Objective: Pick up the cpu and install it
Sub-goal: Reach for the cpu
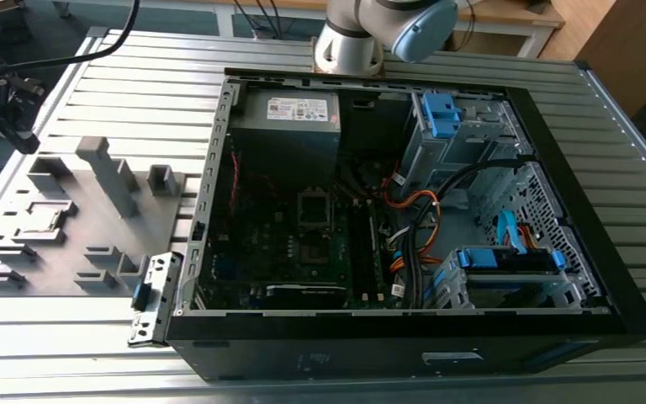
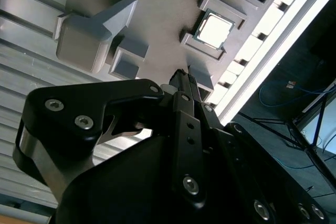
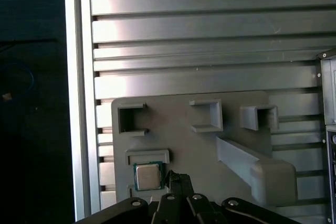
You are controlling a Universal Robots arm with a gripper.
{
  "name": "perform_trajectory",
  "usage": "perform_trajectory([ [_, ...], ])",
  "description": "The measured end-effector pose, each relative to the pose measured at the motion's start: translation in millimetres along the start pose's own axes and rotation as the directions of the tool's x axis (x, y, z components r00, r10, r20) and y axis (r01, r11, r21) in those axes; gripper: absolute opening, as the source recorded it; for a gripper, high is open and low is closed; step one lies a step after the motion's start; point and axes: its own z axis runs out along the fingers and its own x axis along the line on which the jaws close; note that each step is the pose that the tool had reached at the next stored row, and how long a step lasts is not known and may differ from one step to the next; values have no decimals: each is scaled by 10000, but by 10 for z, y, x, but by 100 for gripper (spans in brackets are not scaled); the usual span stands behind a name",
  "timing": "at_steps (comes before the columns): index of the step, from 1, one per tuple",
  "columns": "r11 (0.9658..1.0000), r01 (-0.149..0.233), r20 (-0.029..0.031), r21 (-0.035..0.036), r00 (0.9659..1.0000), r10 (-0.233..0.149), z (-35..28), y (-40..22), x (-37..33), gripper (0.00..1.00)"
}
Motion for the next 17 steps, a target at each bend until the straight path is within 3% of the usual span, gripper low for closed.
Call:
perform_trajectory([
  [11,10000,1,0,0,10000,-1,-1,-3,-14,11],
  [17,10000,1,0,1,10000,-1,-68,-1,-16,11],
])
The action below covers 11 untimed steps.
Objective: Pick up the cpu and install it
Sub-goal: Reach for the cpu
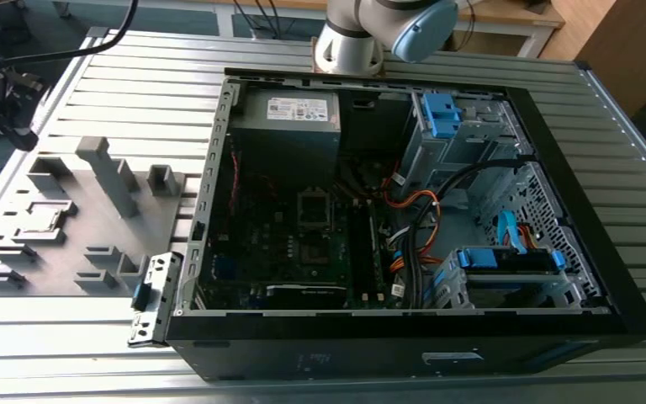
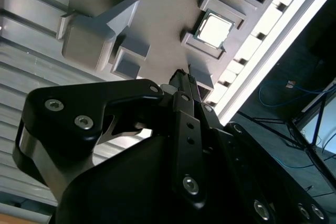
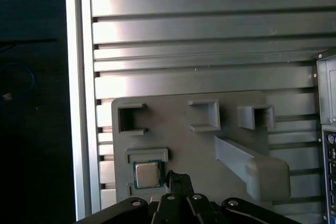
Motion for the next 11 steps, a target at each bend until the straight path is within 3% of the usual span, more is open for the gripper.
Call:
perform_trajectory([
  [4,10000,0,0,-1,10000,0,-48,2,-1,11],
  [11,10000,1,-1,0,10000,-1,-53,2,-2,11],
])
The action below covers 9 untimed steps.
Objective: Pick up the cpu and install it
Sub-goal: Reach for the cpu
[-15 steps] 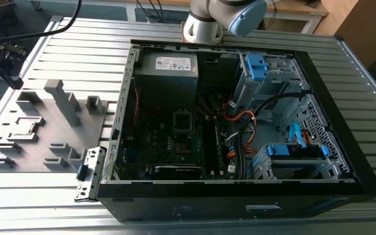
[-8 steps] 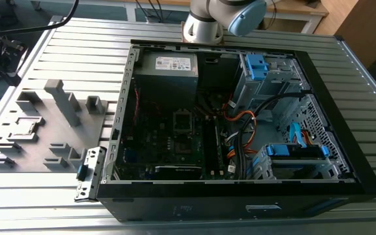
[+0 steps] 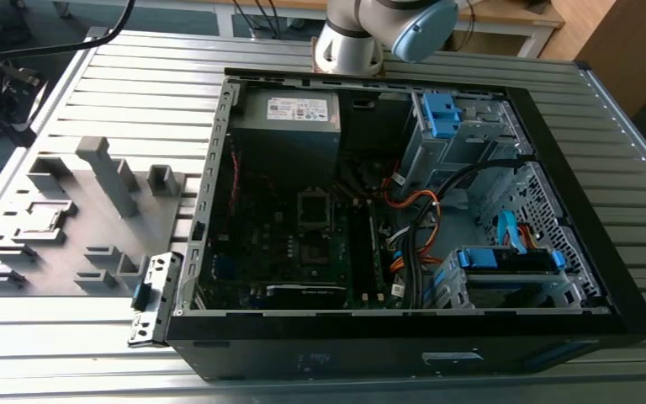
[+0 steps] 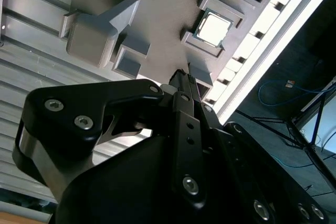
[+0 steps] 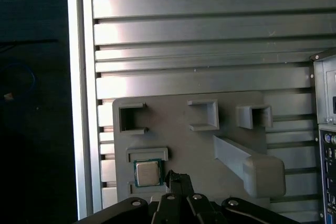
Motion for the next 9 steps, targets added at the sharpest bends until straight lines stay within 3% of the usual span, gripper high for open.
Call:
perform_trajectory([
  [9,10000,-1,1,-1,10000,1,-9,1,-12,11],
])
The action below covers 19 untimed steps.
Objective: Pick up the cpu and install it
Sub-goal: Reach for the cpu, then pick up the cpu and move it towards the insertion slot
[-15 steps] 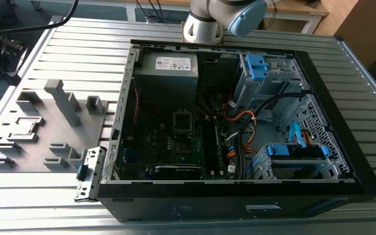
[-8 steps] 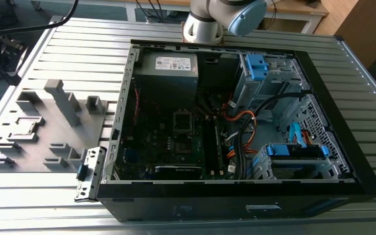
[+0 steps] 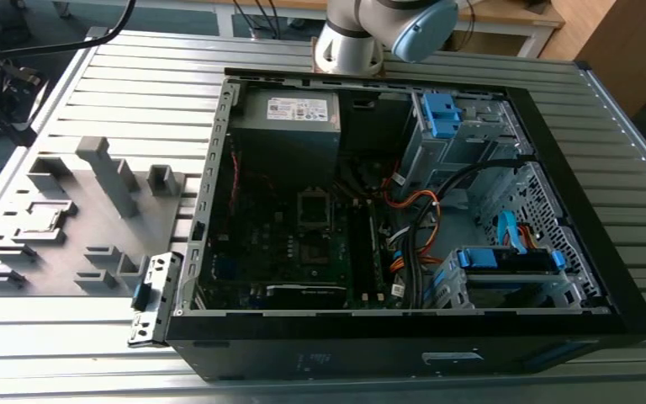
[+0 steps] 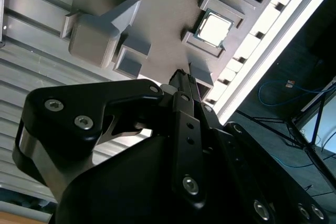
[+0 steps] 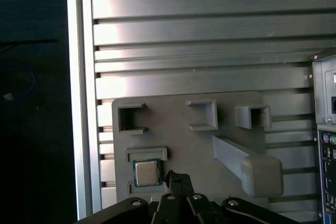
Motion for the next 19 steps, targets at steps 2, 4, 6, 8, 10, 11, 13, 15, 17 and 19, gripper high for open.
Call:
perform_trajectory([
  [2,10000,0,-1,1,10000,0,-1,0,-5,11],
  [4,10000,0,-1,0,10000,0,-1,1,-5,11],
  [6,10000,0,-1,0,10000,0,-1,0,-6,11],
  [8,10000,0,-1,0,10000,0,-1,0,-6,11],
  [10,10000,0,-1,0,10000,0,0,0,-6,11],
  [11,10000,0,-1,1,10000,0,0,0,-5,11],
  [13,10000,5,-1,2,10000,-5,2,-1,8,11],
  [15,10000,8,-2,4,10000,-8,5,-3,33,11],
  [17,10000,13,-1,8,10000,-13,11,-5,65,11],
  [19,10000,23,-2,13,10000,-23,17,-9,109,11],
])
